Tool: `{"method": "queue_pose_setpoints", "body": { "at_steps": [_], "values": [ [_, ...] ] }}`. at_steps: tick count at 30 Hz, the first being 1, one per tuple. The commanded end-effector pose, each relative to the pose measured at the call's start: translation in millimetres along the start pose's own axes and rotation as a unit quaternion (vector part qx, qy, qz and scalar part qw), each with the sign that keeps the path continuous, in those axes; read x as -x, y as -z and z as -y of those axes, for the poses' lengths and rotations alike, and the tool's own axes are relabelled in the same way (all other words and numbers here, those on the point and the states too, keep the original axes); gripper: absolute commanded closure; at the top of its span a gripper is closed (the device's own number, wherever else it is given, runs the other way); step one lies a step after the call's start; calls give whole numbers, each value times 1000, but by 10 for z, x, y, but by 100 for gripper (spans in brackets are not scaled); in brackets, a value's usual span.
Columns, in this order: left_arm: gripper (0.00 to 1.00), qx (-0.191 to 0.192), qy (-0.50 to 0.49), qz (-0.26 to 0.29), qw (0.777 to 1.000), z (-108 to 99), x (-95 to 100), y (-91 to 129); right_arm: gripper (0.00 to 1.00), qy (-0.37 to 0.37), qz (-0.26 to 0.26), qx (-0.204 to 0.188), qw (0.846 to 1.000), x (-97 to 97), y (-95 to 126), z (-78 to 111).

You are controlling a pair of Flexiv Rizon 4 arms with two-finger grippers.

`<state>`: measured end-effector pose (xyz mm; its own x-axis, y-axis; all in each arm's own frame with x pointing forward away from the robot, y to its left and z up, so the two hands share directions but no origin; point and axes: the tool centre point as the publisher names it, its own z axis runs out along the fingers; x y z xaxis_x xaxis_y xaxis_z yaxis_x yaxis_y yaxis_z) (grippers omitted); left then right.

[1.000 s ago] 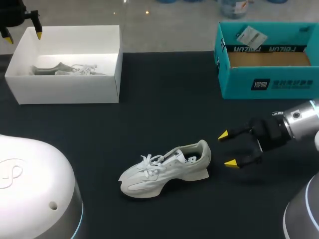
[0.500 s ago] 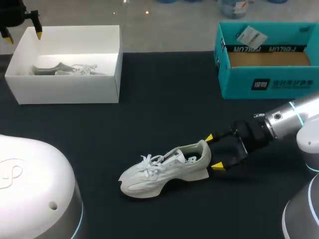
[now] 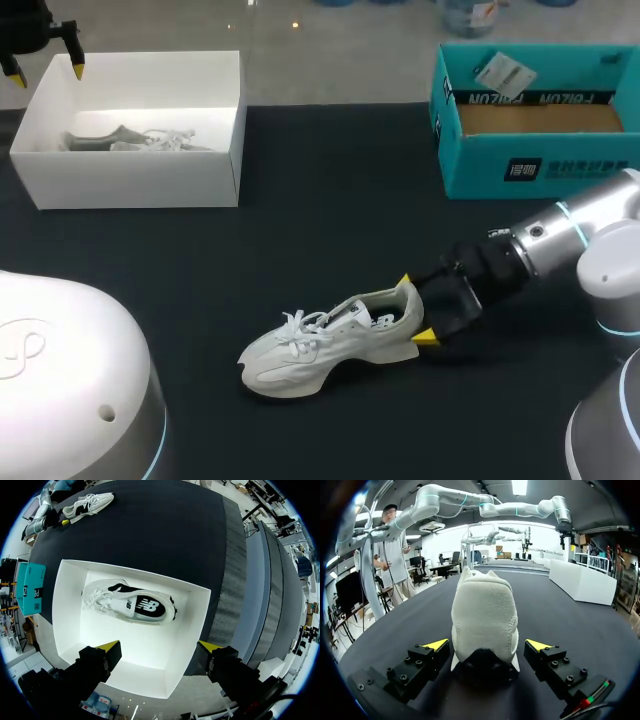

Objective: Take the shoe out of the shoebox, open the shoe tongue, remove and reinsert the insole, then place the shoe into the shoebox

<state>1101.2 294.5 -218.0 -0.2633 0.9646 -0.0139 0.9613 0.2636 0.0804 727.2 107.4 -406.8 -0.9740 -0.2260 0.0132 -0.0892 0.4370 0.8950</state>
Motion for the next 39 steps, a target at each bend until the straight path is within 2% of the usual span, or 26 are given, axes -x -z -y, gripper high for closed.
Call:
{"method": "queue_pose_setpoints", "body": {
  "at_steps": [1,11,19,26,28,31,32,33,39],
  "values": [
    [0,0,-1,-1,1000,-1,-2,2,0,-1,3,3,1000,30,-96,28],
    [0,0,-1,-1,1000,-1,-2,2,0,0,-1,10,1000,65,-230,10],
    [0,0,-1,-1,1000,-1,-2,2,0,-9,-2,16,1000,51,-350,70],
    [0,0,-1,-1,1000,-1,-2,2,1,-18,-3,-6,1000,59,-377,101],
    [0,0,-1,-1,1000,-1,-2,2,53,-26,-6,-24,999,52,-385,123],
    [0,0,-1,-1,1000,-1,-2,2,79,-28,-2,-22,999,36,-391,141],
    [0,0,-1,-1,1000,-1,-2,2,93,-29,-1,-24,999,27,-393,144],
    [0,0,-1,-1,1000,-1,-2,2,100,-31,1,-25,999,18,-395,143],
    [0,0,-1,-1,1000,-1,-2,2,100,-34,29,-19,999,-74,-345,72]
  ]
}}
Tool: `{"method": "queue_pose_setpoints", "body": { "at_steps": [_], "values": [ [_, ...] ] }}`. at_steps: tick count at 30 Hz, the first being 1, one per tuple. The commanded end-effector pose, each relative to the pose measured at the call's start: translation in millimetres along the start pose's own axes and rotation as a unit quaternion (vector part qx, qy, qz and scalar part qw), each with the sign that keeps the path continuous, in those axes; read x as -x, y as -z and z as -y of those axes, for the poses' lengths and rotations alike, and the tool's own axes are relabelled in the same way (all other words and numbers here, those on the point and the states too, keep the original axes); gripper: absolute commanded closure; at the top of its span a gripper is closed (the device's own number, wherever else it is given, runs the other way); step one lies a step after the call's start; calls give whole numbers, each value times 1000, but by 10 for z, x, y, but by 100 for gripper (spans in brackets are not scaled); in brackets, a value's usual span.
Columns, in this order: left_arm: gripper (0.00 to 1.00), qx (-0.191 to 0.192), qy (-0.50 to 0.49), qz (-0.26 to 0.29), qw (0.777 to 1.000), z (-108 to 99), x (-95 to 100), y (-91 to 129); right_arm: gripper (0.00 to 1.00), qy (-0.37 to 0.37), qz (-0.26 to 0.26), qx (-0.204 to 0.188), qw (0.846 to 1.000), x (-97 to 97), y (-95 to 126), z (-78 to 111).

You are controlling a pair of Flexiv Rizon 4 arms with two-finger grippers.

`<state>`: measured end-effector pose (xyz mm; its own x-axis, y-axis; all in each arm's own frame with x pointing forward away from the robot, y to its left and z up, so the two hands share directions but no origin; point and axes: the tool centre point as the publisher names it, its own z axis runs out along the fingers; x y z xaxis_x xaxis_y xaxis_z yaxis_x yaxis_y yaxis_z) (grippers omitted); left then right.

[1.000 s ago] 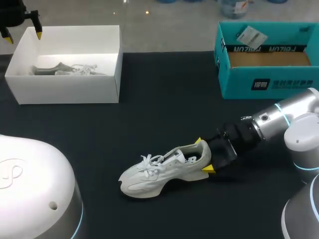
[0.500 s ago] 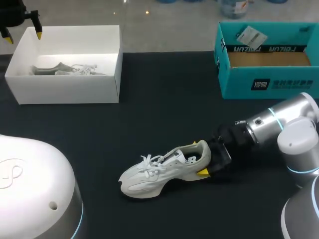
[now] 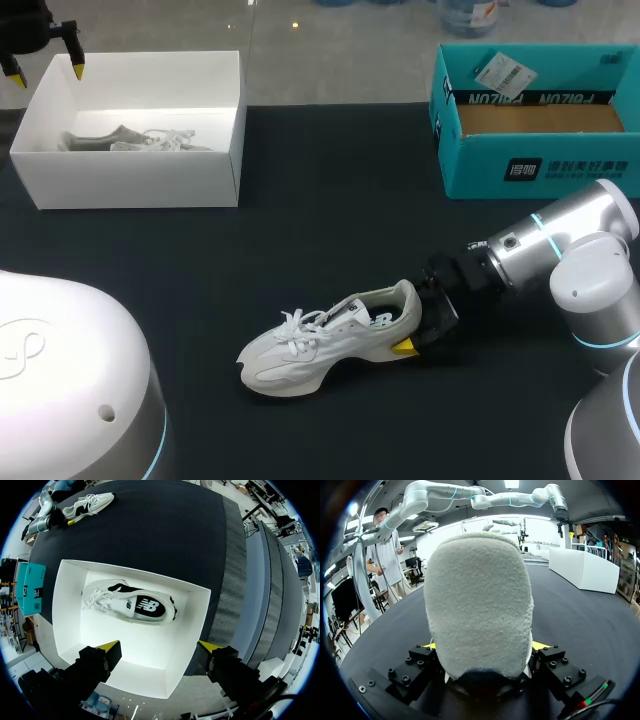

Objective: Take the shoe out of the shoebox, open the shoe tongue, remove and reinsert the insole, then place the shoe into the shoebox

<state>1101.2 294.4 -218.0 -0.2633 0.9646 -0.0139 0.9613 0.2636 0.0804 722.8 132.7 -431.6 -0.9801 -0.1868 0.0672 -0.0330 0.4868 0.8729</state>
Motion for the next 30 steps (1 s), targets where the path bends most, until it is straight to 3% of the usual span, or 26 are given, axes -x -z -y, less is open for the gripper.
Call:
{"method": "queue_pose_setpoints", "body": {
  "at_steps": [1,14,30],
  "values": [
    [0,0,-1,-1,1000,-1,-2,2,100,-2,34,9,999,-115,22,-34],
    [0,0,-1,-1,1000,-1,-2,2,100,-31,152,8,988,-290,301,-42],
    [0,0,-1,-1,1000,-1,-2,2,100,-55,157,11,986,-317,222,85]
  ]
}}
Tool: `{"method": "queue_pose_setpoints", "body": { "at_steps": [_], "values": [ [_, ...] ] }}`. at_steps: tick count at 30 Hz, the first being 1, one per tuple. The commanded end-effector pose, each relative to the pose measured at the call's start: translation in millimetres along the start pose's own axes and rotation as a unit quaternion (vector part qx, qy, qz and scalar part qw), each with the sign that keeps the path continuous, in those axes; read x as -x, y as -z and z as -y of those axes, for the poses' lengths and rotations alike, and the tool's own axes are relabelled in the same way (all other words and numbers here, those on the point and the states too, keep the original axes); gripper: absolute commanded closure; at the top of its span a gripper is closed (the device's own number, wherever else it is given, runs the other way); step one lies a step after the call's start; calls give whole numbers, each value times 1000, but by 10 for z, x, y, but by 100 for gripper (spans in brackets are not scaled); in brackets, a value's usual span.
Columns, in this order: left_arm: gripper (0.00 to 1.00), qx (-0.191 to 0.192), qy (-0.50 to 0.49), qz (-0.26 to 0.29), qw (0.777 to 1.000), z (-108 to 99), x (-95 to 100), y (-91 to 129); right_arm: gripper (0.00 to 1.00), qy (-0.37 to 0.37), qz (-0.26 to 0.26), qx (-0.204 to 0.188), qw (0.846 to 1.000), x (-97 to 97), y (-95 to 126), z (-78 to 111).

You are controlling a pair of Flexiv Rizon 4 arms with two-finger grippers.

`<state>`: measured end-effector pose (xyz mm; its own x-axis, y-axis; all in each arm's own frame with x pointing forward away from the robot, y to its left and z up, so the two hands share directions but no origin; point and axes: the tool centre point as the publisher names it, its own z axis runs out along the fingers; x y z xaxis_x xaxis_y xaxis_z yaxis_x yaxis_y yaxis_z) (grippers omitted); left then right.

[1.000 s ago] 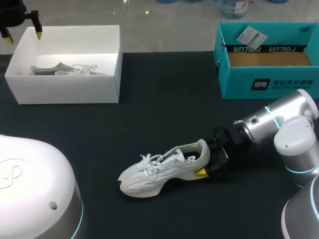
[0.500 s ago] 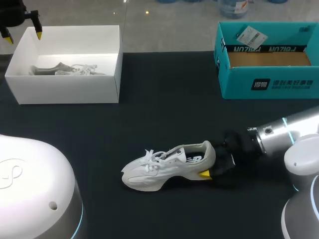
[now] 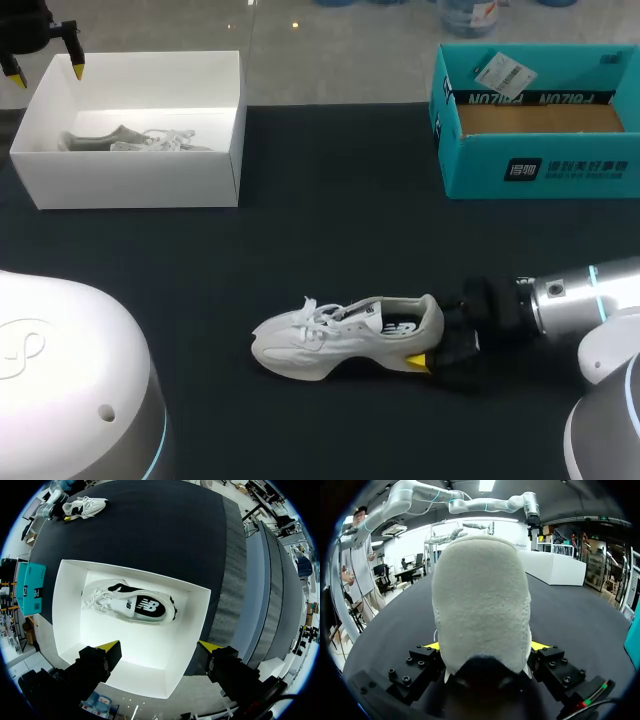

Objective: Take the shoe out of the shoebox, open the shoe tongue, remove and reinsert the insole, then place the shoe into the shoebox

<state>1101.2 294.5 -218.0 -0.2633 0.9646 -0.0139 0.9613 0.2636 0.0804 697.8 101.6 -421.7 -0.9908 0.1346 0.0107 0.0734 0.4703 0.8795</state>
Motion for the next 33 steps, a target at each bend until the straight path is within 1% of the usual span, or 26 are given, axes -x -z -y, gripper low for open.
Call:
{"method": "queue_pose_setpoints", "body": {
  "at_steps": [1,5,7,33],
  "values": [
    [0,0,-1,-1,1000,-1,-2,2,100,-4,3,0,1000,-18,-40,46],
    [0,0,-1,-1,1000,-1,-2,2,100,-11,-2,3,1000,-22,-63,83],
    [0,0,-1,-1,1000,-1,-2,2,100,-11,-7,8,1000,-26,-62,77],
    [0,0,-1,-1,1000,-1,-2,2,100,-11,-7,8,1000,-26,-62,77]
  ]
}}
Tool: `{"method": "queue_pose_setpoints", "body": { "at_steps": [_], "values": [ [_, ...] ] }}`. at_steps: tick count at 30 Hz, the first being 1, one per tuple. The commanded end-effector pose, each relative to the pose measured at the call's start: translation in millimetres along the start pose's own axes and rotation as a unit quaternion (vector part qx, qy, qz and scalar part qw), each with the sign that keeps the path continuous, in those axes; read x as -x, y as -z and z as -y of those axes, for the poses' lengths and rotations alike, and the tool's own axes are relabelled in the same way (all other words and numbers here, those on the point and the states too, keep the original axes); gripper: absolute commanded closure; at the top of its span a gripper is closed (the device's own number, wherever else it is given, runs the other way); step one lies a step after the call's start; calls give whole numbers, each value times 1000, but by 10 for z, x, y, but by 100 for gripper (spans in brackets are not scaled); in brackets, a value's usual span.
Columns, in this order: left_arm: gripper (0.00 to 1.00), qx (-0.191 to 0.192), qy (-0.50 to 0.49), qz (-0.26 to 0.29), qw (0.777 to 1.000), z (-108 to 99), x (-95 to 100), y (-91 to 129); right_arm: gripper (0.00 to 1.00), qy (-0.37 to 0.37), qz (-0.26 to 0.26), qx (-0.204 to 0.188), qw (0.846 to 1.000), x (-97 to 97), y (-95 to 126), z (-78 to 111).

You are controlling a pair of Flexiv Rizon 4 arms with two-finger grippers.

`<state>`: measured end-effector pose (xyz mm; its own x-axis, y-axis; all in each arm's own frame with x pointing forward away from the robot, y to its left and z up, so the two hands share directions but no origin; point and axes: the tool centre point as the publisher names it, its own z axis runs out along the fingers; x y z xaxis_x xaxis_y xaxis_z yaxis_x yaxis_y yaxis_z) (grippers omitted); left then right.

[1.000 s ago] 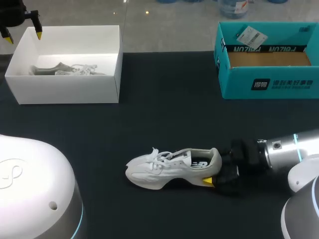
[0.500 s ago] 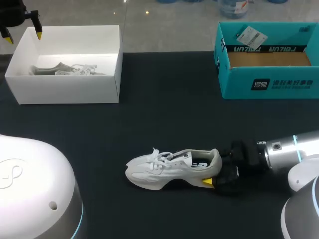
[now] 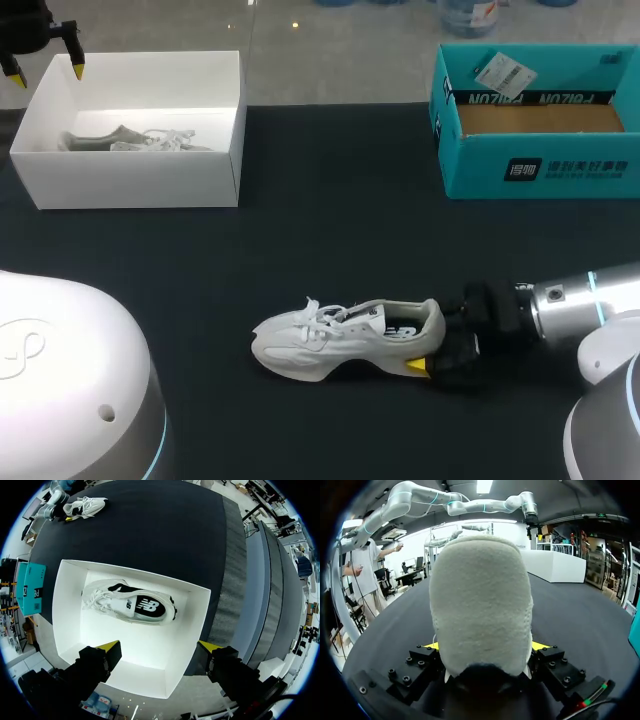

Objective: Take the shoe out of the shoebox, open the shoe tongue, remove and reinsert the insole, then place the shoe into the shoebox

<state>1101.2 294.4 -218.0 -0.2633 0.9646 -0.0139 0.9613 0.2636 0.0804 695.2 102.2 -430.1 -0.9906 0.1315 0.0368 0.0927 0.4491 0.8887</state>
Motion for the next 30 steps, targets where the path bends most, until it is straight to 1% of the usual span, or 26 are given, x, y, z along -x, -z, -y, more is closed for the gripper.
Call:
{"method": "queue_pose_setpoints", "body": {
  "at_steps": [1,14,16,17,19,20,21,23,24,25,26,27,28,29,30],
  "values": [
    [0,0,-1,-1,1000,-1,-2,2,100,0,0,-3,1000,0,-20,4],
    [0,0,-1,-1,1000,-1,-2,2,100,0,0,-3,1000,0,-20,4],
    [0,-4,28,-4,1000,85,-4,52,100,0,0,-3,1000,0,-20,4],
    [0,12,36,-15,999,127,-2,67,100,0,0,-3,1000,0,-20,4],
    [0,11,53,-11,998,210,5,100,100,0,0,-3,1000,0,-20,4],
    [0,27,68,-27,997,251,13,105,100,0,0,-3,1000,0,-20,4],
    [0,35,85,-30,995,305,24,116,100,0,0,-3,1000,0,-20,4],
    [0,37,139,-45,989,370,28,123,100,0,0,-3,1000,0,-20,4],
    [0,31,162,-35,986,405,22,137,100,0,0,-3,1000,0,-20,4],
    [0,45,196,-49,978,455,23,144,100,0,0,-3,1000,0,-20,4],
    [0,52,216,-38,974,508,24,163,100,0,0,-3,1000,0,-20,4],
    [0,45,244,-30,968,547,18,174,100,0,0,-3,1000,0,-20,4],
    [0,52,259,-30,964,594,28,182,100,0,0,-3,1000,0,-20,4],
    [0,54,277,-14,959,675,34,198,100,0,0,-3,1000,0,-20,4],
    [0,57,289,-14,955,741,50,204,100,0,0,-3,1000,0,-20,4]
  ]
}}
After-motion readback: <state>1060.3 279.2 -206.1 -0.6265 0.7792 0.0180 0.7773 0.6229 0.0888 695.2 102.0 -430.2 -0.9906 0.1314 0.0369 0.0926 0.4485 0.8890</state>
